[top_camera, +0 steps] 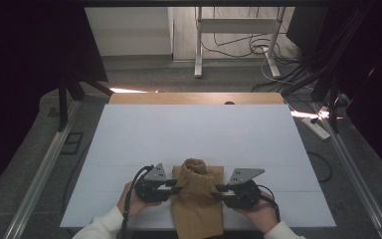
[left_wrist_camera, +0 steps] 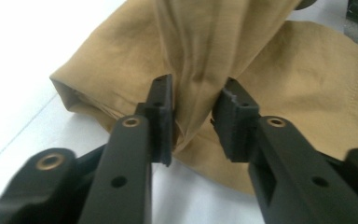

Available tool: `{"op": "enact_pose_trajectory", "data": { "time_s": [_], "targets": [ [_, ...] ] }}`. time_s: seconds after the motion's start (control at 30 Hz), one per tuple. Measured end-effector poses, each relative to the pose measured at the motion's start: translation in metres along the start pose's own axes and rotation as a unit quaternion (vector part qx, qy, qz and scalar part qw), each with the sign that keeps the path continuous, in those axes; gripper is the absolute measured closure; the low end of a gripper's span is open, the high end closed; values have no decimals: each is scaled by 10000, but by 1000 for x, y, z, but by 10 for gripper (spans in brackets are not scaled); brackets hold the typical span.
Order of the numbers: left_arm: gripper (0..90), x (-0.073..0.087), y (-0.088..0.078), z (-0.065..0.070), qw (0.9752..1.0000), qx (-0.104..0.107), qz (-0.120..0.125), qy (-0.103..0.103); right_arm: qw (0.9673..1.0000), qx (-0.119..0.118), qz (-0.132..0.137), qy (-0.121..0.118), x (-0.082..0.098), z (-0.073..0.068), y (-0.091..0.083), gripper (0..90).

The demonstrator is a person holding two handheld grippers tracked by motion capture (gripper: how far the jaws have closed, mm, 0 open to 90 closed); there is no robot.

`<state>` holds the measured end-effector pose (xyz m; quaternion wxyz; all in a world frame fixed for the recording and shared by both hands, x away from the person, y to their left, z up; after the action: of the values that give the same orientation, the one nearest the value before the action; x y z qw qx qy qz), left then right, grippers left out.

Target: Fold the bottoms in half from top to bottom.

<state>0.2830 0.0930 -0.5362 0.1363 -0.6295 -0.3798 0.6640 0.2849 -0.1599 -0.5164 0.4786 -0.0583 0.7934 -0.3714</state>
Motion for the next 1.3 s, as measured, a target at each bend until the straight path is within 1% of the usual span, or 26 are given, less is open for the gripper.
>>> {"op": "enact_pose_trajectory", "data": {
  "time_s": [0.03,0.1,0.13,0.2,0.23,0.27,0.33,0.43,0.5,0.57,0.63,0.7,0.77,0.9,0.97,1.07,1.3],
  "targets": [
    [641,1,0,0,10000,10,-31,33,10000,-17,3,28,1,0,-1,635],
    [519,3,0,1,9999,-23,-101,13,9999,-50,-39,86,3,0,-2,563],
    [466,4,0,1,9999,-44,-124,-27,9999,-60,-68,127,4,0,-3,543],
    [407,8,-4,0,9998,-24,-169,-109,9998,-101,-68,143,6,0,-7,507],
    [391,12,-7,0,9997,-55,-201,-133,9998,-111,-38,129,7,0,-11,487],
    [384,14,-9,-1,9996,-76,-221,-137,9999,-108,32,81,7,0,-16,469],
    [367,18,-13,-4,9993,-161,-261,-206,9999,-2,114,88,8,2,-24,458],
    [360,21,-15,-9,9985,-271,-309,-368,9995,129,173,223,9,10,-31,452],
    [360,21,-17,-11,9983,-301,-286,-406,9990,175,196,348,8,15,-32,449],
    [357,21,-17,-12,9980,-363,-272,-440,9987,284,140,396,8,20,-31,439],
    [353,20,-17,-15,9974,-459,-247,-500,9986,340,98,397,8,23,-28,438],
    [348,20,-17,-18,9970,-517,-216,-543,9983,368,22,442,9,26,-25,430],
    [346,19,-16,-21,9965,-567,-189,-586,9982,400,9,453,8,29,-22,424],
    [332,18,-12,-27,9958,-599,-168,-664,9976,435,-22,547,5,36,-16,403],
    [326,16,-12,-29,9956,-596,-115,-710,9974,451,-39,562,3,38,-13,394],
    [320,15,-12,-30,9955,-613,-79,-724,9972,462,-42,594,1,40,-9,389],
    [317,16,-11,-33,9954,-612,-83,-733,9968,500,-86,622,-2,45,-4,386]
  ]
}}
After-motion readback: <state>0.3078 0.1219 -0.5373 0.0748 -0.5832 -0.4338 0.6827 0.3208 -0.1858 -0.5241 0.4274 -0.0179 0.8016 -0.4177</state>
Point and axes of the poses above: each handheld gripper's, and its own axes: y roughly forward along the jaws, x roughly out of its underside, z roughly to its right, the point moved 4 cm from there along y, roughly forward along the jaws, and after that the axes turned 14 degrees about y, right-handed, at the moved point
